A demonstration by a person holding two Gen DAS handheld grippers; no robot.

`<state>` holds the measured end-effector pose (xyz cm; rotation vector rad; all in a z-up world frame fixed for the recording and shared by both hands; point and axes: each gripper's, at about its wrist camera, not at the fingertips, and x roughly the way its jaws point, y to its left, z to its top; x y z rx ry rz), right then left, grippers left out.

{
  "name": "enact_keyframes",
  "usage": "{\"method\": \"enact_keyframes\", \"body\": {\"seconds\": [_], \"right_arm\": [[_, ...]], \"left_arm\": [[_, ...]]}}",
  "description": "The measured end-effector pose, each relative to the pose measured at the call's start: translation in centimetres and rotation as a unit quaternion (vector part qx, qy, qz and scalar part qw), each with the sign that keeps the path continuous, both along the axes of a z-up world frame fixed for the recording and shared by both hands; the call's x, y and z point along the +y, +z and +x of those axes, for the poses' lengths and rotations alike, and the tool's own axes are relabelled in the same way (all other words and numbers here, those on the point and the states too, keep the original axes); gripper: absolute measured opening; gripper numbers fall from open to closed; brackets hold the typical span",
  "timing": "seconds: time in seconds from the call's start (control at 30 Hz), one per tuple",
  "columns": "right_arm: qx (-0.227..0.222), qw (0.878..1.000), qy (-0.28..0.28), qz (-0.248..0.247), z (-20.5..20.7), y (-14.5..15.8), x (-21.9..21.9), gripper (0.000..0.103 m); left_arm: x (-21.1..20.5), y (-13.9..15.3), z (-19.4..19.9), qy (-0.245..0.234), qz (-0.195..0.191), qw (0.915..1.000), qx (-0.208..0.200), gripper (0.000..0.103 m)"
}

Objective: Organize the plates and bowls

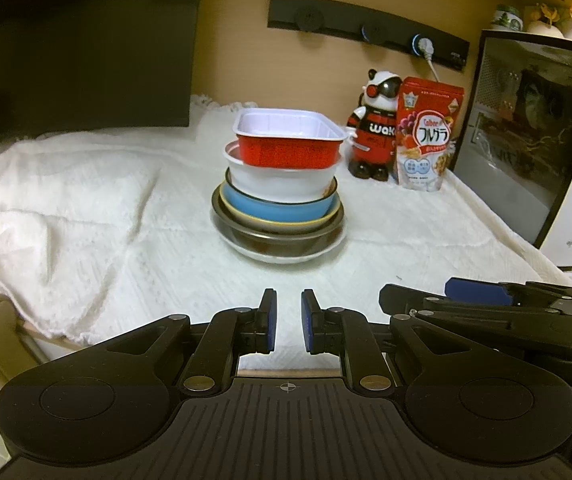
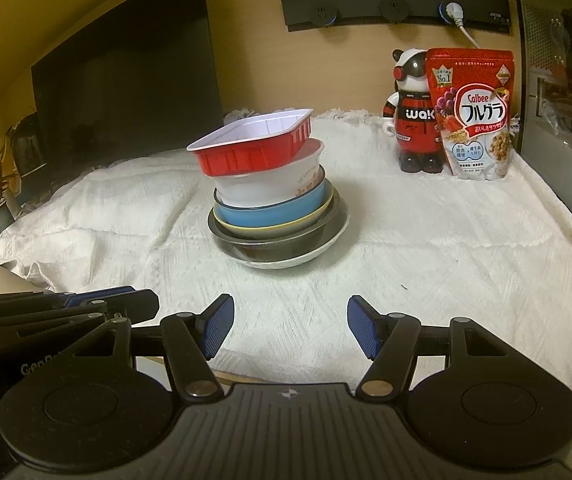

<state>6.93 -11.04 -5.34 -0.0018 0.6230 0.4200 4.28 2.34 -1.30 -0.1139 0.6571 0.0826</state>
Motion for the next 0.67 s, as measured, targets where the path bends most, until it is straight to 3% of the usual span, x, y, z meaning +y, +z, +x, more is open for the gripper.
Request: {"method": "enact_keyframes", "body": {"seconds": [0.67], "right_arm": [[0.01,1.0,0.005,-0.013,0.9,-0.5,1.5,0.064]], "left_arm": [[1.4,-0.7,0.4,0.013,-0.02,0.9997,0.009,0.016]]}}
